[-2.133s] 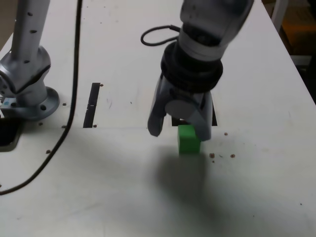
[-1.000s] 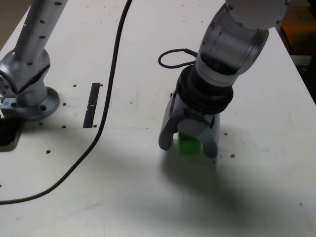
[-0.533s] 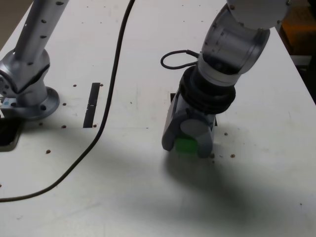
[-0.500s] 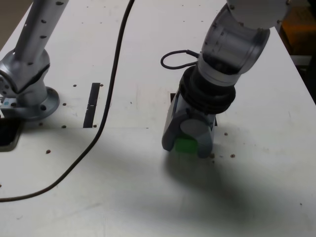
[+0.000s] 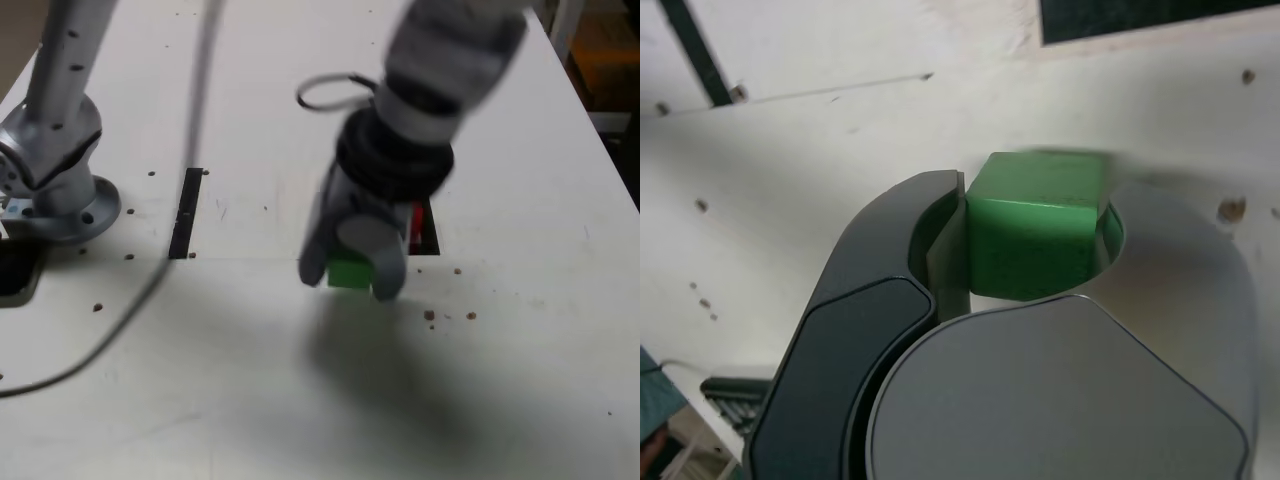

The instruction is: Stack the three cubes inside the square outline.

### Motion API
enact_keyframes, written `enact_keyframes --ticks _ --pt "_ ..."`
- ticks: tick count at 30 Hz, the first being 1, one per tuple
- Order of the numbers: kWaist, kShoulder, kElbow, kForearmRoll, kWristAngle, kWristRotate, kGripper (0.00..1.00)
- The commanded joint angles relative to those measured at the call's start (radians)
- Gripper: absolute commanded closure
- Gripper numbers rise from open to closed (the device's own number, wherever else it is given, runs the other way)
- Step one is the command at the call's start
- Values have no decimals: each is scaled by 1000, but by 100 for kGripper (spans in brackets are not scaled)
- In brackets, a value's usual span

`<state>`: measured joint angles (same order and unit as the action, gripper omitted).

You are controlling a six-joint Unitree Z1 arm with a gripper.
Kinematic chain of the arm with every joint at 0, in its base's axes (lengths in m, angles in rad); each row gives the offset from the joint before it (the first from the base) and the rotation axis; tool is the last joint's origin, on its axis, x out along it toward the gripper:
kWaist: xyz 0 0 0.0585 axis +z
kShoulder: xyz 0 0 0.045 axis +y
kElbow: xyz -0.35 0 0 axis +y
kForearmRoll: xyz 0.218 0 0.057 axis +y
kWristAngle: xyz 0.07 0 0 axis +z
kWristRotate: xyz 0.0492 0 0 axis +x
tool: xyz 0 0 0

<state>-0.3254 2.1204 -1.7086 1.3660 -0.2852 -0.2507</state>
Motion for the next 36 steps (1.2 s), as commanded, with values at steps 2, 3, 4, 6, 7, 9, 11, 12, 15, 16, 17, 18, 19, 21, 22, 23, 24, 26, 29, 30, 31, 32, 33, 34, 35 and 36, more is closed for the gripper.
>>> enact_keyframes --ticks 2,3,4,6,7,9,11,12,15,16,17,18,19,21,22,23,24,26,29,30,31,32,33,34,35,36 --pt "-10 -38 -8 24 6 -22 76" --pt "-12 -52 -9 33 10 -29 76" --pt "-15 -73 -11 47 18 -40 76" --pt "-14 -116 -17 78 41 -54 76" --pt "-11 -127 -23 87 50 -56 76" --pt "0 -140 -37 103 68 -53 76" --pt "14 -148 -51 119 87 -48 76" --pt "21 -151 -56 125 95 -44 76" --pt "43 -157 -68 135 113 -29 76" --pt "53 -156 -72 136 119 -19 76" --pt "64 -155 -76 137 124 -8 76" --pt "75 -153 -80 136 129 5 76" --pt "96 -147 -87 136 135 28 76" --pt "133 -136 -97 135 146 69 76" --pt "148 -131 -99 134 150 85 76" --pt "165 -124 -104 133 155 103 76" --pt "175 -120 -107 132 158 114 76" --pt "193 -108 -115 131 163 133 76" --pt "212 -91 -124 130 168 153 76" --pt "218 -84 -127 129 169 160 76" --pt "223 -78 -130 129 169 165 76" --pt "226 -72 -132 128 170 169 76" --pt "228 -67 -135 128 170 171 76" --pt "230 -60 -139 127 171 174 76" --pt "230 -55 -142 127 172 176 76" --pt "230 -51 -145 126 172 176 76"
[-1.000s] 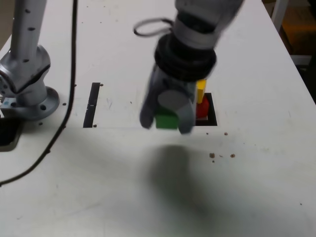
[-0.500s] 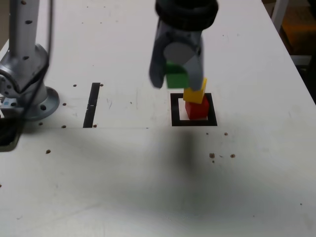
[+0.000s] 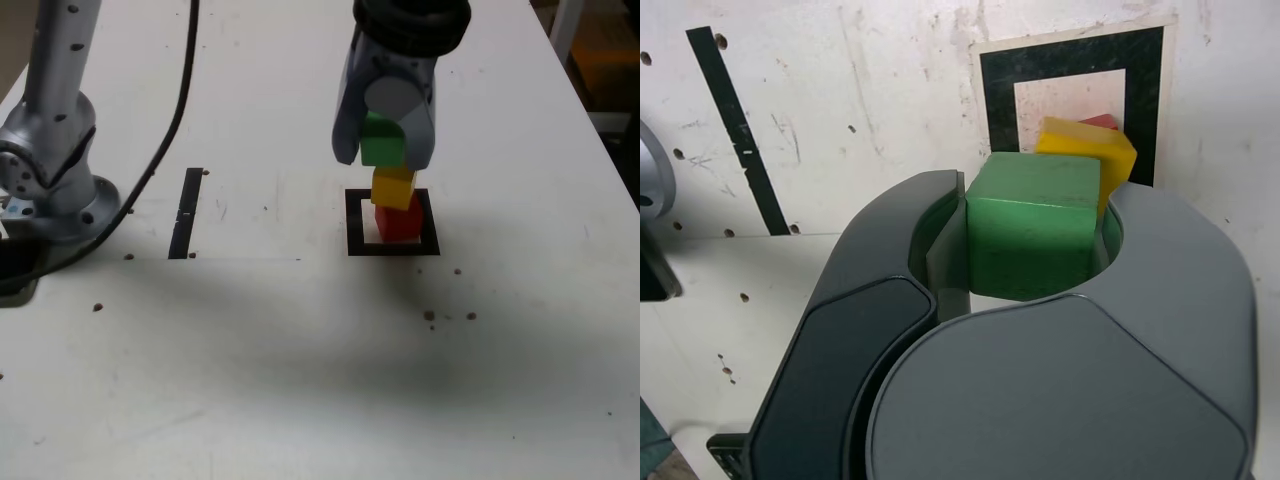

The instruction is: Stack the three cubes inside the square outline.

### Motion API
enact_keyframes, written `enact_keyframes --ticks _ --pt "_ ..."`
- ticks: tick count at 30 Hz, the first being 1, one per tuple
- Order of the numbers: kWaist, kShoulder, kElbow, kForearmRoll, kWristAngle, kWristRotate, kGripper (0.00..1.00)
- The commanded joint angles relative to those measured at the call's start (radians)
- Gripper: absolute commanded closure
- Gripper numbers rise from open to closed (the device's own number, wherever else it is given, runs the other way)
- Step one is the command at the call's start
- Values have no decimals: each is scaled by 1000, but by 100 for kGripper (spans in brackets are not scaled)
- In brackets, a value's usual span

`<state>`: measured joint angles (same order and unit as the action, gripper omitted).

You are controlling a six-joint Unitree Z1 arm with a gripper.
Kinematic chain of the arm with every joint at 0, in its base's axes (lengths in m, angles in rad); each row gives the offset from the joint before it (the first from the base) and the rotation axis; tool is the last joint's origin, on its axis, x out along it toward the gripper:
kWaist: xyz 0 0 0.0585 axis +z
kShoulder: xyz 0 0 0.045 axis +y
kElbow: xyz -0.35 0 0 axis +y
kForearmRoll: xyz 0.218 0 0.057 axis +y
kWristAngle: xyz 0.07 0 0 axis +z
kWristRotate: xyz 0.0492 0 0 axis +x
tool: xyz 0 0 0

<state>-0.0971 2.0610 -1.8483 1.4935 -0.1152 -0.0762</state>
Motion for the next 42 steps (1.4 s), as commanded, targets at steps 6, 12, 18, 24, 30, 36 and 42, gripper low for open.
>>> enact_keyframes --ticks 6,12,18,24,30,36,42 --pt "2 32 -16 -8 3 5 75" --pt "2 43 -18 -13 11 8 54" --pt "2 47 -18 -12 15 10 32" --pt "1 51 -27 -10 30 10 24" --pt "-10 44 -31 5 44 1 21" --pt "-32 1 -36 54 71 -35 21" --pt "-57 -135 -30 135 126 -92 21"
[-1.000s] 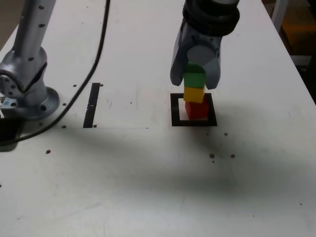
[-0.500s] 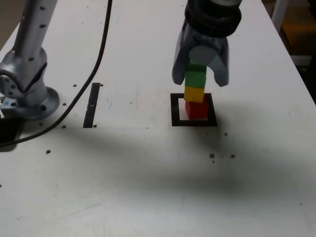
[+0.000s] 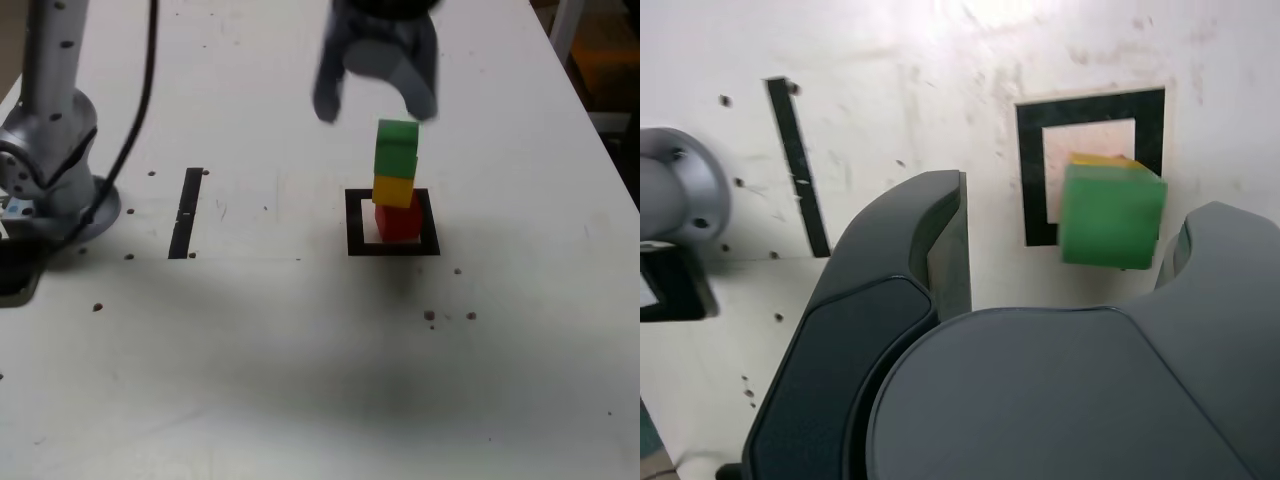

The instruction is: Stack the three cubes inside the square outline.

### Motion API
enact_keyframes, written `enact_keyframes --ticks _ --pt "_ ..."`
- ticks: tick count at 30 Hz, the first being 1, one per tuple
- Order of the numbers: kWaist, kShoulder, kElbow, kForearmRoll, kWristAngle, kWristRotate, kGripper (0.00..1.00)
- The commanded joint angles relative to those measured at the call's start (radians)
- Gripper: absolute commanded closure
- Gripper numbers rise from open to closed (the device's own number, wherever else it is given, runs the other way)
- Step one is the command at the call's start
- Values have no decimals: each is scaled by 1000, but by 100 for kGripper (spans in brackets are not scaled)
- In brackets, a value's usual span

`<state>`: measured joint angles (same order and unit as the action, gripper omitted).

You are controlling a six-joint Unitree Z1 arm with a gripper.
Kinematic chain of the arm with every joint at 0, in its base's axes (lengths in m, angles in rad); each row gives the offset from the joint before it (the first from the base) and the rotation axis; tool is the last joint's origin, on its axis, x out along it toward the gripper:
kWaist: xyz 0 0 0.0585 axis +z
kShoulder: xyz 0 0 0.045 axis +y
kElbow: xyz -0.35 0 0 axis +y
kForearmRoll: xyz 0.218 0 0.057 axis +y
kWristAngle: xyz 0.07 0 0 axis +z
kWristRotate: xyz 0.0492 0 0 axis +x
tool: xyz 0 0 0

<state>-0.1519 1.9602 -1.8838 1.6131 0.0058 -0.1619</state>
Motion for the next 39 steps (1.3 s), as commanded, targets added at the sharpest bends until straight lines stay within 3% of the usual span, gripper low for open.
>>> enact_keyframes --ticks 1,7,10,11,13,24,32,39 --pt "-4 -66 21 22 13 -16 21" --pt "6 -221 180 25 21 -60 21" --pt "23 -264 285 22 0 -74 21" --pt "32 -273 342 17 -22 -78 21" --pt "38 -273 423 -6 -67 -79 21" --pt "38 -239 639 -205 -180 -46 21" --pt "38 -210 772 -379 -254 11 21" --pt "38 -194 850 -498 -289 49 21"
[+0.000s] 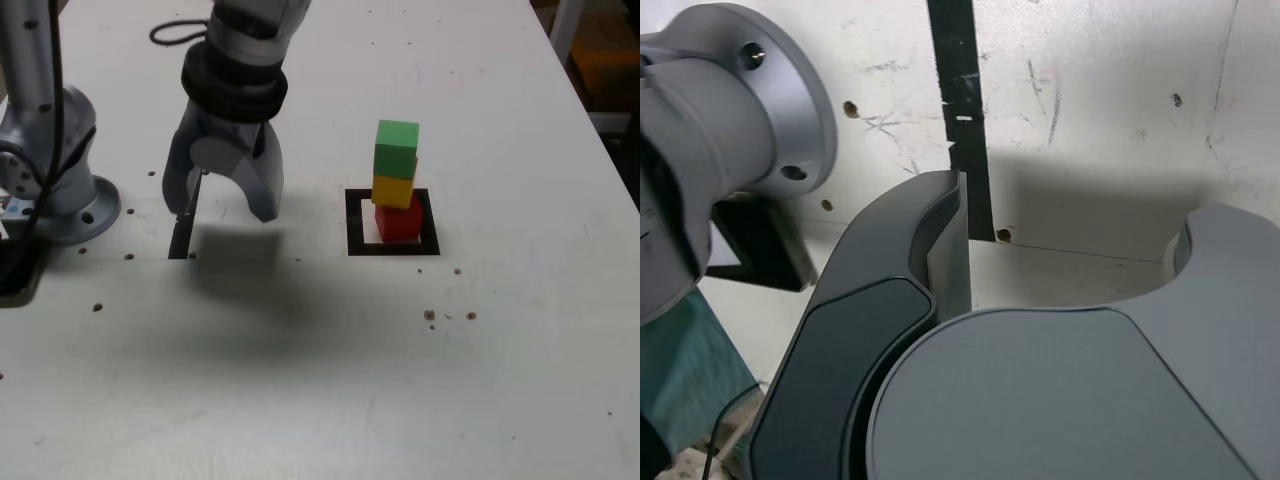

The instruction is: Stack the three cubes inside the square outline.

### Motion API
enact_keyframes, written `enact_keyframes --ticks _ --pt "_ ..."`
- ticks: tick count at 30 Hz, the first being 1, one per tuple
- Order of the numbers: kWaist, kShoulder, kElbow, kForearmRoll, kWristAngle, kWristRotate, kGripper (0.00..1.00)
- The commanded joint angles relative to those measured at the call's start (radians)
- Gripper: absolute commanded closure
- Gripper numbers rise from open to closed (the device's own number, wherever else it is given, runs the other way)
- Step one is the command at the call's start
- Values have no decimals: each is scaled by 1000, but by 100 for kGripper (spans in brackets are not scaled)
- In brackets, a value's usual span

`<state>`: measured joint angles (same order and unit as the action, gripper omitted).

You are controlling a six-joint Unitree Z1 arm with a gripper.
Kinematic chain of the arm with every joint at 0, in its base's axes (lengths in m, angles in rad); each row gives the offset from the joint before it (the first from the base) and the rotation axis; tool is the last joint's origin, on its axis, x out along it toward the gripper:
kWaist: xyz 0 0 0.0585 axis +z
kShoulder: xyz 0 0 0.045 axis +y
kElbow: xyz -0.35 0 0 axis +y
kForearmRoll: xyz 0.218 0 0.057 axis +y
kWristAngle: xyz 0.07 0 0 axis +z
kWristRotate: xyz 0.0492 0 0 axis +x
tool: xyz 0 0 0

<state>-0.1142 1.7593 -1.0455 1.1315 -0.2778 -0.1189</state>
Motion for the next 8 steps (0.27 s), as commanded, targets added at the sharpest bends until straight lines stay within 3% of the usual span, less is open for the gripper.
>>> enact_keyframes --ticks 1,8 --pt "1 10 18 -30 -9 10 21" --pt "1 26 53 -97 -11 16 21"
